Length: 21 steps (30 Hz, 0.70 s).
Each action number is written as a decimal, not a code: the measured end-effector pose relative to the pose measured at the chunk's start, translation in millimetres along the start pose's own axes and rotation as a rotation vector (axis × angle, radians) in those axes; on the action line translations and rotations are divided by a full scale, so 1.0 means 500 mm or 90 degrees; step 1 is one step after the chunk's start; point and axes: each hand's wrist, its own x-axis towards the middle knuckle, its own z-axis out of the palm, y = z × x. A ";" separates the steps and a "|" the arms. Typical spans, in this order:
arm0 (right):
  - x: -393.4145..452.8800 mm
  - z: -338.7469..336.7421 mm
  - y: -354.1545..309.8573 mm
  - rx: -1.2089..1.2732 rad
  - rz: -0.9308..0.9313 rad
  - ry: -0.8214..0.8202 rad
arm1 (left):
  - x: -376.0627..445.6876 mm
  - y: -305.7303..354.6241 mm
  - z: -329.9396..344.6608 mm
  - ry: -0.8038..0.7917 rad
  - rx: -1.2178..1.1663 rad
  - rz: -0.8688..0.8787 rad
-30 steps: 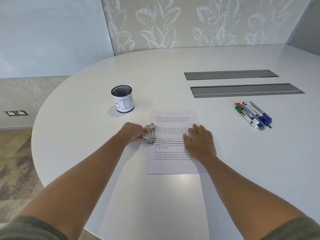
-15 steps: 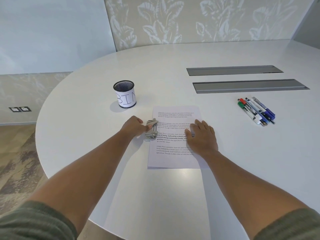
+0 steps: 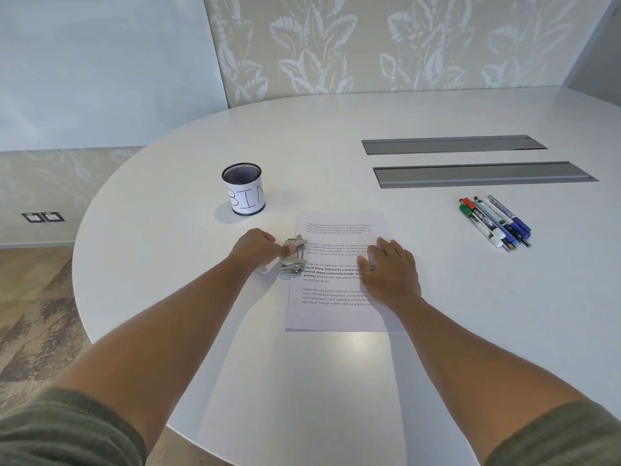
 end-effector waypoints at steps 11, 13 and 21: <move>0.003 0.001 -0.001 -0.001 0.001 0.012 | -0.010 0.004 -0.001 -0.025 -0.055 0.015; 0.003 -0.001 -0.002 -0.003 0.001 0.011 | -0.016 0.008 0.002 -0.022 -0.065 0.020; 0.014 -0.017 -0.008 -0.015 0.001 -0.013 | -0.044 0.004 0.017 0.026 -0.140 0.008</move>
